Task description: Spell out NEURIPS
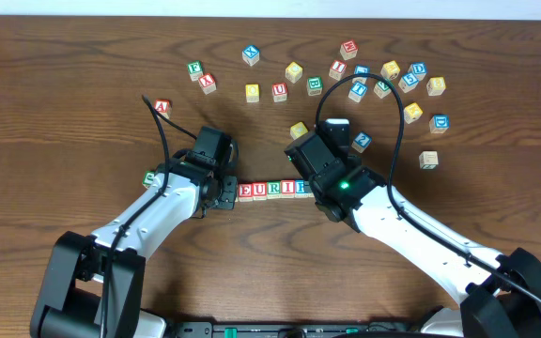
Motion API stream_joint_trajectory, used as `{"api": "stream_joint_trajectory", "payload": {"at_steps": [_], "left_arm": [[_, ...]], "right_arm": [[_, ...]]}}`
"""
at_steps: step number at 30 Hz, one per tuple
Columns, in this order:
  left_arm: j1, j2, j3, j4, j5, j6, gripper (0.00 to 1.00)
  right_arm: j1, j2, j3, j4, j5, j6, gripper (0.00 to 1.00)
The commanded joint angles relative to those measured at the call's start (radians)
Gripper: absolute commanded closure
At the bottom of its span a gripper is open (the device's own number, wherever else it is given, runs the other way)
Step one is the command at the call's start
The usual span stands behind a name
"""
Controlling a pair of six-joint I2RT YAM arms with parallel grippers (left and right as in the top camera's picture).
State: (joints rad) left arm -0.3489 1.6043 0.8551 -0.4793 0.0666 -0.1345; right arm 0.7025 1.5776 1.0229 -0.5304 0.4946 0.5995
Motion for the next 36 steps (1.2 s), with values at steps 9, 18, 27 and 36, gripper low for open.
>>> {"api": "stream_joint_trajectory", "payload": {"at_steps": [9,18,27,36], "left_arm": [[-0.002,-0.019,0.018,-0.006,0.005,-0.005,0.93],[-0.002,-0.019,0.019,-0.006,0.005,-0.005,0.93],[-0.002,-0.019,0.019,-0.006,0.035,0.003,0.92],[-0.002,-0.019,0.019,-0.006,0.035,0.005,0.93]], "right_arm": [[-0.003,0.009,0.010,-0.001,0.023,0.018,0.99],[-0.003,0.009,0.010,-0.001,0.023,0.018,0.99],[-0.003,0.009,0.010,-0.002,0.023,0.018,0.99],[-0.003,0.009,0.010,-0.005,0.023,0.017,0.99]]}}
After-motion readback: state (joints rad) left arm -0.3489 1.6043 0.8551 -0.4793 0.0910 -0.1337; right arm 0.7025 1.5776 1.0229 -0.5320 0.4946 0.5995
